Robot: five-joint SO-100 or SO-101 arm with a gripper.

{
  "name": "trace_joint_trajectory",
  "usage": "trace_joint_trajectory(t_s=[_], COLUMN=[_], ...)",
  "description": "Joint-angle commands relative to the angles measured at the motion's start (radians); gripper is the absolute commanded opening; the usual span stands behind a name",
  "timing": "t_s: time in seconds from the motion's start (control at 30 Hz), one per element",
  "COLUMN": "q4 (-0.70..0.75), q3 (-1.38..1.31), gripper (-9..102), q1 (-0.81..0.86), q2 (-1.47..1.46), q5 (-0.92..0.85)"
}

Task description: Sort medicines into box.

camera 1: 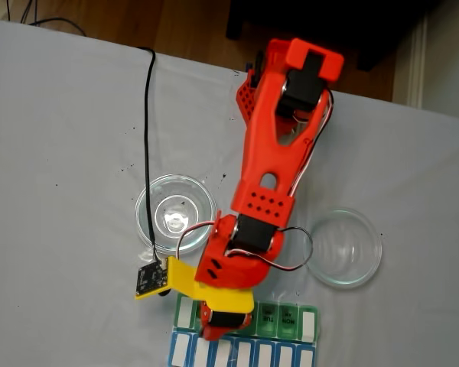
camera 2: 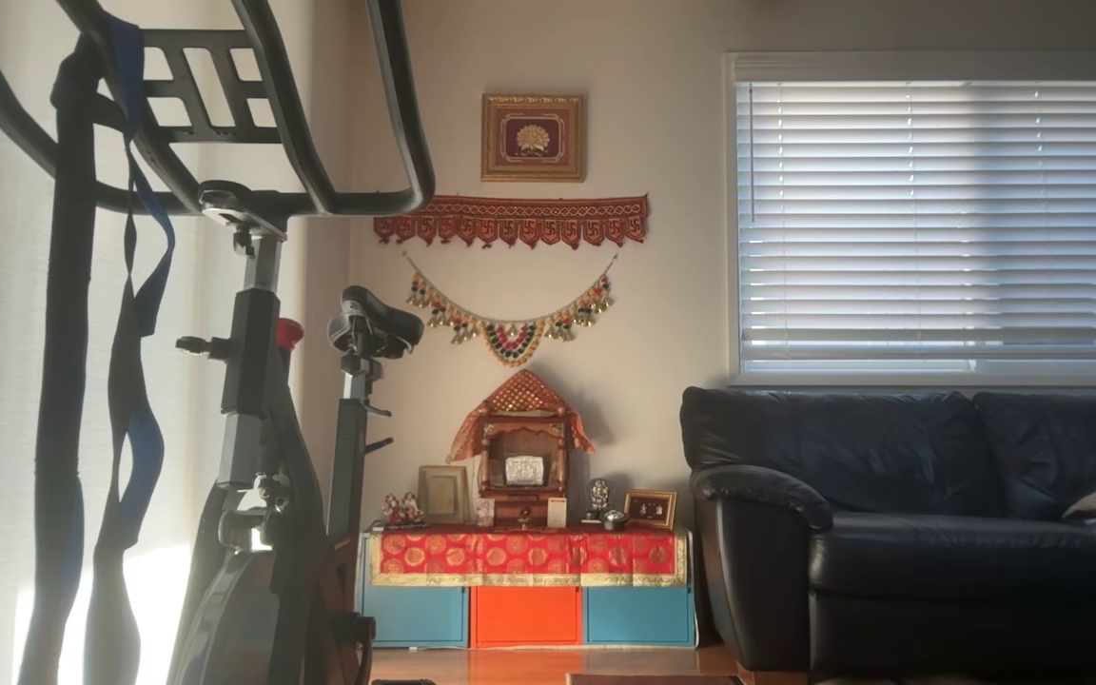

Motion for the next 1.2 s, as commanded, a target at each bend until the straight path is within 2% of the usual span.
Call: trace_joint_trajectory(t_s=[0.0,0.1,0.3,0.47,0.67,0.87,1.17], q4=[-0.098,-0.086,0.048,0.058,0.137,0.198,0.206], q3=[-0.011,-0.038,-0.074,0.009,-0.054,-0.020,0.046], gripper=[1,1,1,1,1,1,1], q1=[0.000,0.006,0.008,-0.003,0.020,0.020,0.018], q2=[0.009,-0.049,-0.089,-0.104,-0.219,-0.172,-0.114], q5=[-0.060,-0.103,-0.179,-0.218,-0.230,-0.229,-0.247])
